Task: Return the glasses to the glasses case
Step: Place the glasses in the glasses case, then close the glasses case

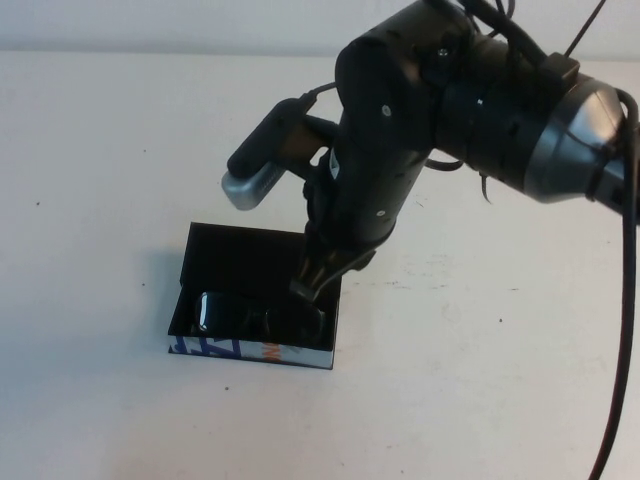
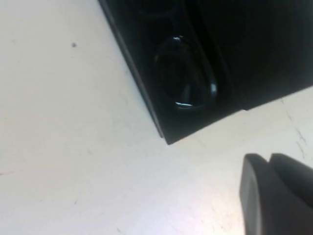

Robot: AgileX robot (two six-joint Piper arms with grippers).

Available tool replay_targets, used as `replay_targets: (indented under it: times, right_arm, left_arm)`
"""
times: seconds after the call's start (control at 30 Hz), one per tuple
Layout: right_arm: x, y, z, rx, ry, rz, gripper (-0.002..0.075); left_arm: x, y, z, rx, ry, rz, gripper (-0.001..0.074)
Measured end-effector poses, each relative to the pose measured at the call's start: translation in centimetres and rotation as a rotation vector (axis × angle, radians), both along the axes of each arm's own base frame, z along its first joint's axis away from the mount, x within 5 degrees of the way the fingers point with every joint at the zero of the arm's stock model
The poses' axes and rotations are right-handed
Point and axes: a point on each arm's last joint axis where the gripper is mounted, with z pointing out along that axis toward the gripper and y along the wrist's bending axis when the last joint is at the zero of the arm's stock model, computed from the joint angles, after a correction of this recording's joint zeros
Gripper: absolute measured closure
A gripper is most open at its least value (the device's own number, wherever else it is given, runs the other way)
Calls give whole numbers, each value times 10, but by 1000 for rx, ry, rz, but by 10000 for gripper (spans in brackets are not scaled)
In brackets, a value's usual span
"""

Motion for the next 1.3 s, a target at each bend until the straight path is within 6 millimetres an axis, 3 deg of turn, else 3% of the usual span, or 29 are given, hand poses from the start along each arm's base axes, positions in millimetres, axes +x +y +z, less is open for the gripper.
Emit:
replay_targets:
  times: [0.27, 0.6, 0.8, 0.97, 1.13, 1.3]
  right_arm:
    - [14, -13, 0, 35, 12, -83, 736]
    - [12, -9, 0, 81, 44, -70, 737]
    - [11, -8, 1, 95, 55, -70, 737]
    - [10, -7, 1, 101, 61, -70, 737]
    - [11, -7, 1, 106, 57, -70, 737]
    - [11, -6, 1, 109, 54, -70, 737]
  left_arm:
    - [0, 0, 0, 0, 0, 0, 738]
    - [1, 0, 3, -4, -38, 3, 738]
    - [4, -3, 21, -462, -250, 61, 738]
    - [5, -2, 27, -570, -318, 77, 738]
    - [5, -7, 25, -662, -189, 66, 738]
    - [14, -21, 42, -701, 90, -23, 738]
